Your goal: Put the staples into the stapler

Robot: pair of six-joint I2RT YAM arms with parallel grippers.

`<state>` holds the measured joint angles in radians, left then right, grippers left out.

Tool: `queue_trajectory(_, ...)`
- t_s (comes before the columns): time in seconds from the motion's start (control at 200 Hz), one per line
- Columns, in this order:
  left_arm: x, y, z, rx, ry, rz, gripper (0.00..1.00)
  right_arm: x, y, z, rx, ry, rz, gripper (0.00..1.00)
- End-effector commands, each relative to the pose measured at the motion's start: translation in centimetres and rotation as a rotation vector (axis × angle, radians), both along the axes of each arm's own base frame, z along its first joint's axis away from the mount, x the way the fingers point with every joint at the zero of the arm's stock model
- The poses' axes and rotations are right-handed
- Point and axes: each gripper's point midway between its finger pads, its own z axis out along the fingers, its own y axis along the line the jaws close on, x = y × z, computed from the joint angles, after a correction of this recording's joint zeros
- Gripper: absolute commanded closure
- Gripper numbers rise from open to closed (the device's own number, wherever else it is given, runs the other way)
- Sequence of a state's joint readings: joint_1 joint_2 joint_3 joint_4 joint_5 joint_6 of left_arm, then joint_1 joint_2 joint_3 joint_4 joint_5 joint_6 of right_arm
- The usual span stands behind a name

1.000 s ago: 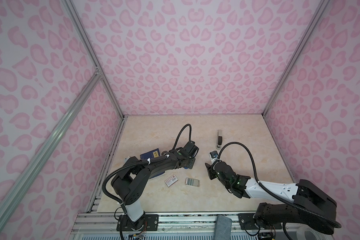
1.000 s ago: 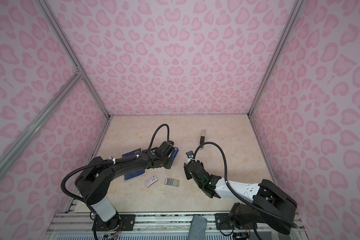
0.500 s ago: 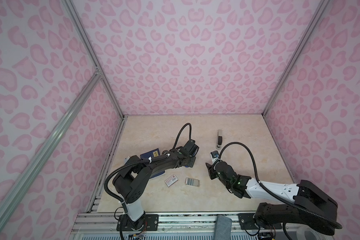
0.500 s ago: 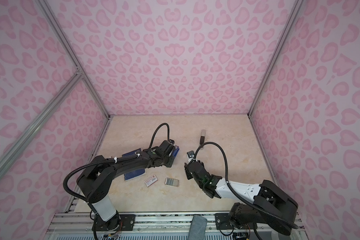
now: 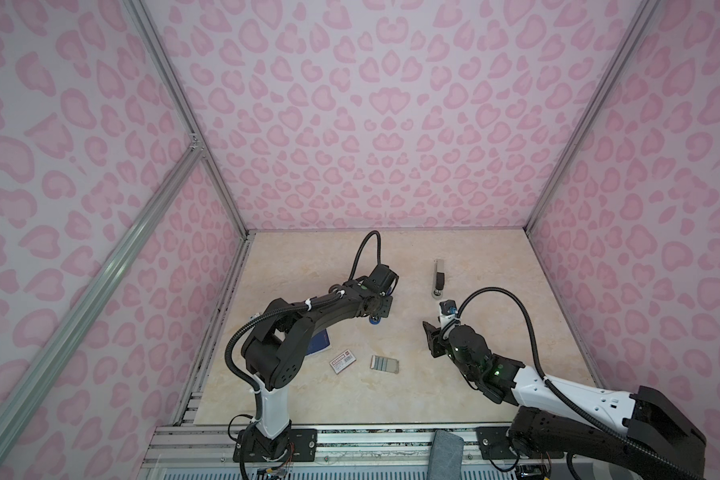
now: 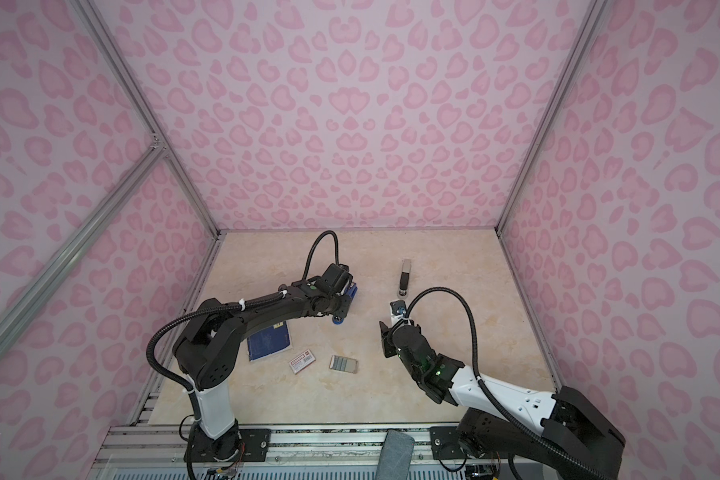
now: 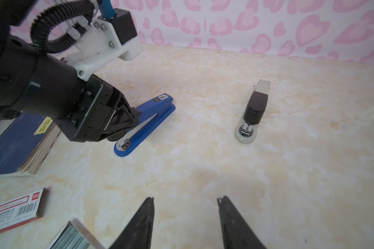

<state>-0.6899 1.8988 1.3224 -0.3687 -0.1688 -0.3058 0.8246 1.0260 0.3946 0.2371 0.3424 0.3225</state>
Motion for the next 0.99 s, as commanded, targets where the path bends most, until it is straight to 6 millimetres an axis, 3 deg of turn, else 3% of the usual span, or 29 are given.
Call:
queue_trajectory(0.0,0.2,0.0,0.4,-0.006,0.002,0.001,0.54,-0.1,-1.4,-0.5,0.009,0.033,-0.036,0.48)
queue_trajectory(0.22,0.1,0.4,4.1,-0.075,-0.066,0.026,0.44,-0.3,-1.8,0.0,0.065,0.081,-0.018,0.39)
queue_trajectory(0.625,-4.4,3.8,9.1,-0.238,-0.175,0.054,0.32,-0.9,0.0,0.9,0.127,0.141,0.066,0.23)
queue_trajectory(0.64,-4.5,4.0,9.3,-0.240,-0.182,0.060,0.28,-0.9,0.0,0.9,0.128,0.140,0.067,0.22)
queue_trajectory(0.66,-4.7,4.3,9.5,-0.246,-0.192,0.069,0.05,-0.9,0.0,1.0,0.130,0.140,0.069,0.19)
queue_trajectory(0.67,-4.8,4.5,9.5,-0.248,-0.195,0.071,0.01,-0.9,0.0,1.1,0.132,0.140,0.071,0.17)
queue_trajectory(0.775,-5.9,5.8,10.3,-0.280,-0.236,0.090,0.03,-0.9,0.0,1.5,0.128,0.140,0.070,0.14)
queue_trajectory(0.79,-6.0,6.0,10.4,-0.282,-0.240,0.093,0.03,-0.8,0.0,1.5,0.128,0.138,0.068,0.03)
queue_trajectory(0.805,-6.1,6.2,10.6,-0.287,-0.246,0.097,0.03,-0.8,0.0,1.7,0.129,0.135,0.068,0.01)
queue_trajectory(0.99,-7.6,9.7,12.3,-0.294,-0.342,0.167,0.03,0.3,-1.1,3.4,0.127,0.106,0.028,0.00)
